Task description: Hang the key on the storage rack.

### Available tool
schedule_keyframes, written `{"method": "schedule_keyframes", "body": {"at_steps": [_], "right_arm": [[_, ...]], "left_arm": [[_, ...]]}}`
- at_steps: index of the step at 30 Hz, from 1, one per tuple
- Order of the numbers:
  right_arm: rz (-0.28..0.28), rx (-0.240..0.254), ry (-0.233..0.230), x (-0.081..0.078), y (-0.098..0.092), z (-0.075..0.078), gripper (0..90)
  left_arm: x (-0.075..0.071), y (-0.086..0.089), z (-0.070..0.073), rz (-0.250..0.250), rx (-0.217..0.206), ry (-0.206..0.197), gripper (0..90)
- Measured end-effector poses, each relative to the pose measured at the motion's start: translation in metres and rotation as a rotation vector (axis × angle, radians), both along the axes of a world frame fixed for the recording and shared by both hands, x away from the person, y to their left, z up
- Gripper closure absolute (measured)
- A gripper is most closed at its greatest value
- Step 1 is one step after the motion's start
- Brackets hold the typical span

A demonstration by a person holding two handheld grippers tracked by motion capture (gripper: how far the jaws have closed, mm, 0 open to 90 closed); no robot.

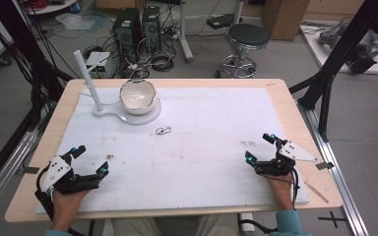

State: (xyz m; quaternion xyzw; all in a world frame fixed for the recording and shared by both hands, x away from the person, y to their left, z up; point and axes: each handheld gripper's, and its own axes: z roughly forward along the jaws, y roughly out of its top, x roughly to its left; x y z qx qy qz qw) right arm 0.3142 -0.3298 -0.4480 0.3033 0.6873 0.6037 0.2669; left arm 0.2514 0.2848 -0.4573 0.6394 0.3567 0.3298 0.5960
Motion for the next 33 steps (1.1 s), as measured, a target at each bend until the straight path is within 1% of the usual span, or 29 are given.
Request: {"method": "schedule_keyframes", "body": {"at_steps": [1, 2, 4, 6, 7, 8, 10, 13, 16, 18, 19, 21, 22, 23, 24, 25, 27, 29, 31, 33], "right_arm": [[-0.001, 0.000, -0.004, 0.001, -0.001, 0.000, 0.6], [-0.002, 0.002, 0.003, 0.000, -0.001, 0.000, 0.6], [-0.001, 0.000, -0.004, 0.001, -0.001, 0.000, 0.6], [-0.004, -0.003, 0.001, 0.000, 0.000, 0.000, 0.6], [-0.004, -0.010, -0.010, 0.000, 0.000, 0.000, 0.6], [-0.003, -0.011, -0.007, 0.000, 0.001, 0.000, 0.6], [-0.002, -0.017, -0.013, 0.000, 0.001, 0.000, 0.6], [-0.002, -0.010, -0.003, -0.001, 0.001, 0.000, 0.6], [-0.002, -0.010, -0.007, 0.000, 0.000, 0.000, 0.6], [-0.003, -0.011, -0.006, 0.000, 0.001, 0.000, 0.6], [-0.002, -0.018, -0.013, 0.000, 0.001, 0.000, 0.6], [-0.003, -0.020, -0.012, 0.000, 0.001, 0.000, 0.6], [-0.002, -0.013, -0.008, 0.000, 0.001, 0.000, 0.6], [-0.002, -0.011, -0.007, 0.000, 0.001, 0.000, 0.6], [-0.002, -0.009, -0.004, 0.000, 0.001, 0.000, 0.6], [-0.001, -0.009, -0.004, 0.000, 0.000, 0.000, 0.6], [-0.002, -0.009, -0.005, 0.000, 0.000, 0.000, 0.6], [-0.002, -0.012, -0.007, 0.000, 0.001, 0.000, 0.6], [-0.001, -0.013, -0.008, 0.000, 0.001, 0.000, 0.6], [-0.002, -0.016, -0.012, 0.000, 0.001, 0.000, 0.6]], "left_arm": [[0.000, 0.000, 0.000, 0.002, -0.002, 0.002, 1.7], [0.000, 0.000, 0.000, 0.002, -0.002, 0.002, 1.7], [0.000, 0.000, 0.000, 0.000, 0.007, 0.001, 1.7], [0.000, -0.001, 0.000, -0.004, 0.008, 0.001, 1.7], [0.000, -0.001, 0.000, -0.006, 0.012, 0.002, 1.7], [0.000, -0.001, 0.000, -0.008, 0.012, 0.003, 1.7], [0.001, -0.001, 0.000, -0.003, 0.007, 0.010, 1.7], [0.001, -0.001, 0.000, -0.002, -0.001, 0.011, 1.7], [0.001, 0.000, 0.000, -0.009, -0.001, 0.011, 1.7], [0.002, 0.001, 0.001, -0.014, -0.007, 0.019, 1.7], [0.003, 0.001, 0.001, -0.017, -0.010, 0.027, 1.7], [0.004, 0.001, 0.003, -0.017, 0.000, 0.031, 1.7], [0.005, 0.000, 0.006, -0.022, 0.000, 0.036, 1.7], [0.008, -0.001, 0.013, -0.032, 0.010, 0.041, 1.7], [0.008, -0.001, 0.013, -0.032, 0.010, 0.041, 1.7], [0.009, -0.003, 0.019, -0.038, 0.017, 0.044, 1.7], [0.015, -0.006, 0.031, -0.057, 0.034, 0.056, 1.7], [0.021, -0.011, 0.046, -0.074, 0.067, 0.067, 1.7], [0.028, -0.015, 0.061, -0.099, 0.082, 0.076, 1.7], [0.037, -0.018, 0.075, -0.130, 0.106, 0.069, 1.7]]}}
